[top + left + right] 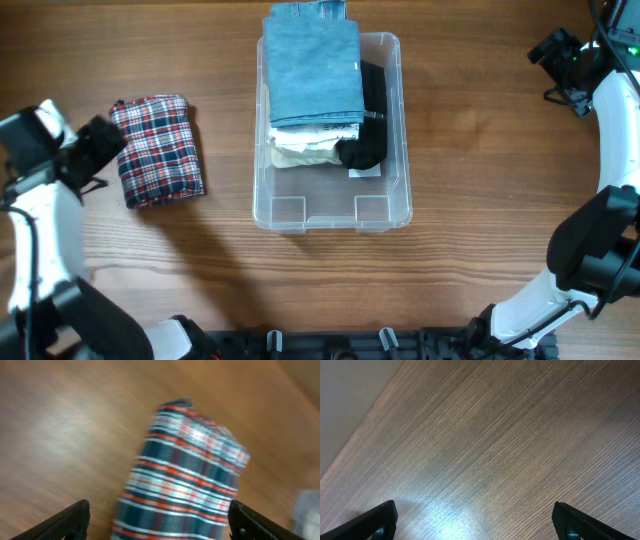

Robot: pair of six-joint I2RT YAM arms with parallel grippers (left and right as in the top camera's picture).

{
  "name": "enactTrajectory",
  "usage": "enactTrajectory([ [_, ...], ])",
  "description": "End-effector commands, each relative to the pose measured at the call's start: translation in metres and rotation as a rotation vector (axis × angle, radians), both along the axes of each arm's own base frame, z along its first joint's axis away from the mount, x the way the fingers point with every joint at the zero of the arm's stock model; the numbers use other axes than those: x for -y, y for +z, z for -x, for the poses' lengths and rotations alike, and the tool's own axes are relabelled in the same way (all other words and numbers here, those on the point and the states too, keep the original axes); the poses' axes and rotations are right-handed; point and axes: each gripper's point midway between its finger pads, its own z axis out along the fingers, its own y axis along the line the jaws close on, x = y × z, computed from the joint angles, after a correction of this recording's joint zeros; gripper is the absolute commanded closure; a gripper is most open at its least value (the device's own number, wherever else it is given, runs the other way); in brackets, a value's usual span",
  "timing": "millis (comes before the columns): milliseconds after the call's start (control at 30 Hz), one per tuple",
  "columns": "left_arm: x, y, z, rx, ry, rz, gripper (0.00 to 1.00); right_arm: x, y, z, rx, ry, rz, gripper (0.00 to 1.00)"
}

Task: Pack container
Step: 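Grasp the red plaid cloth with the left gripper and drag it right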

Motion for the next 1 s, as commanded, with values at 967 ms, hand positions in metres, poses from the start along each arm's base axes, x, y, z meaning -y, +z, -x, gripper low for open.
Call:
enactTrajectory([
  [967, 0.039, -0.134, -0.007, 0.045, -0.271, 0.556, 0.04, -0.003, -0.003, -0.002, -0.001, -0.004, -0.013, 0.0],
])
